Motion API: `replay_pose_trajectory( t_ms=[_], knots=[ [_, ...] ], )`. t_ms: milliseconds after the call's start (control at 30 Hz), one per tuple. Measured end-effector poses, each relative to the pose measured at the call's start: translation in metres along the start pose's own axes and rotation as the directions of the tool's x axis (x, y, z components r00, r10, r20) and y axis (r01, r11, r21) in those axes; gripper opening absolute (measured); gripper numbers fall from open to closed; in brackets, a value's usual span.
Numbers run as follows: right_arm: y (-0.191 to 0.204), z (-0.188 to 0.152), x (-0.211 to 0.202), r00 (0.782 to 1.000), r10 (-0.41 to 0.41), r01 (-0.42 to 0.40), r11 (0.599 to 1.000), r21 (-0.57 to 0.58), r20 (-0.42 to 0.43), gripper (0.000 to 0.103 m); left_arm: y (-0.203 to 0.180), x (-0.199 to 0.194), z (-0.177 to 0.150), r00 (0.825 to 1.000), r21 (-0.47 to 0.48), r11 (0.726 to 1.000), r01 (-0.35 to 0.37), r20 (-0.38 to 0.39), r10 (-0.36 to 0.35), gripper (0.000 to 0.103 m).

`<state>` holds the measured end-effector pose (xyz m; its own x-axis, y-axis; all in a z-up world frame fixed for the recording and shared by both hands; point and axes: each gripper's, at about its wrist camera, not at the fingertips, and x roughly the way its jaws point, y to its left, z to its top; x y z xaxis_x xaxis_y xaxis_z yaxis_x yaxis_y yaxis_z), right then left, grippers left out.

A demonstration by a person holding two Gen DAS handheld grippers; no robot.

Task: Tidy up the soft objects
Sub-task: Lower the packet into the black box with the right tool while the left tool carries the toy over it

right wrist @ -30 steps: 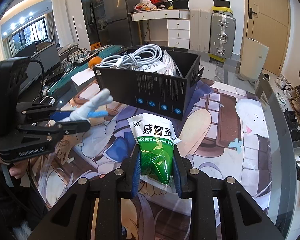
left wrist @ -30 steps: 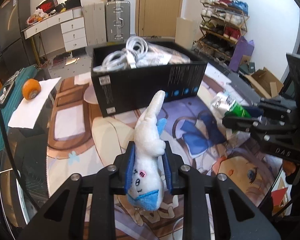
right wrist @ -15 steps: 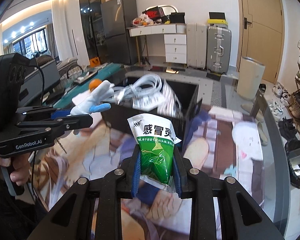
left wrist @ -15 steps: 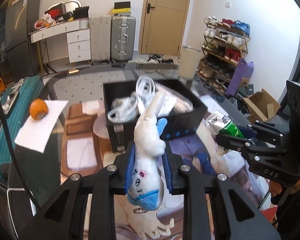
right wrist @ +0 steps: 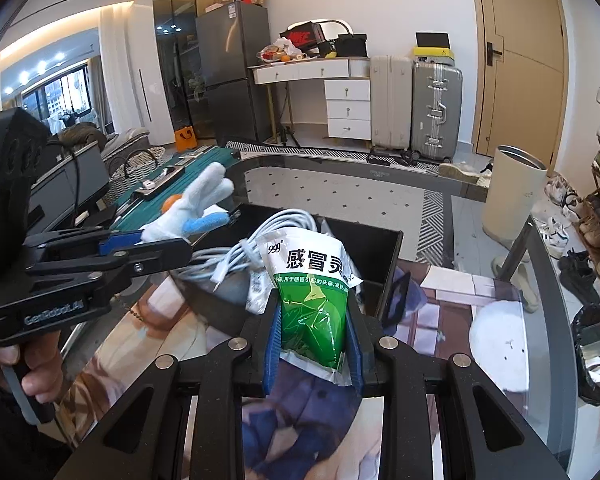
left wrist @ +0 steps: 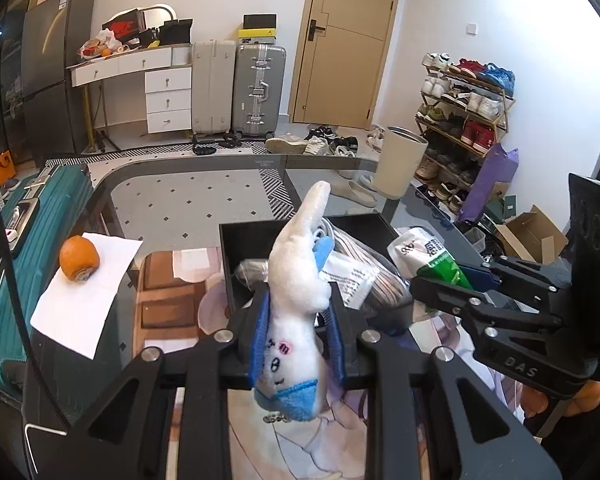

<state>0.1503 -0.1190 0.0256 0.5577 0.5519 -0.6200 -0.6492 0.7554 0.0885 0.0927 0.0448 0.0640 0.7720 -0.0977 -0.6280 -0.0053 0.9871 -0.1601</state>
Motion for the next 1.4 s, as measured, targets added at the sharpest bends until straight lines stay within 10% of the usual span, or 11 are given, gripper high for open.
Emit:
replay_pose_trajectory(
  t_ms=[467,733,1400],
  knots=[
    [-0.013,0.023,0.054,0.998,-0.027,0.028,1.000,0.011,-0.054,0.028,0.010,0.024,0.013,1.000,-0.005,1.000,-0.009,-0.021,0.009,0.024],
    [-0.018,0.022,0.045,1.000,-0.003,0.003,1.000,0.003,-0.028,0.064,0.005,0.032,0.018,0.999,0.006,1.000,-0.004,-0.032,0.004,0.024],
    [-0.032,0.016,0.037,0.986,-0.160,0.159,0.987,-0.032,-0.034,0.085,-0.009,0.036,0.024,0.999,0.045,0.999,0.030,-0.034,-0.028,0.024]
  ],
)
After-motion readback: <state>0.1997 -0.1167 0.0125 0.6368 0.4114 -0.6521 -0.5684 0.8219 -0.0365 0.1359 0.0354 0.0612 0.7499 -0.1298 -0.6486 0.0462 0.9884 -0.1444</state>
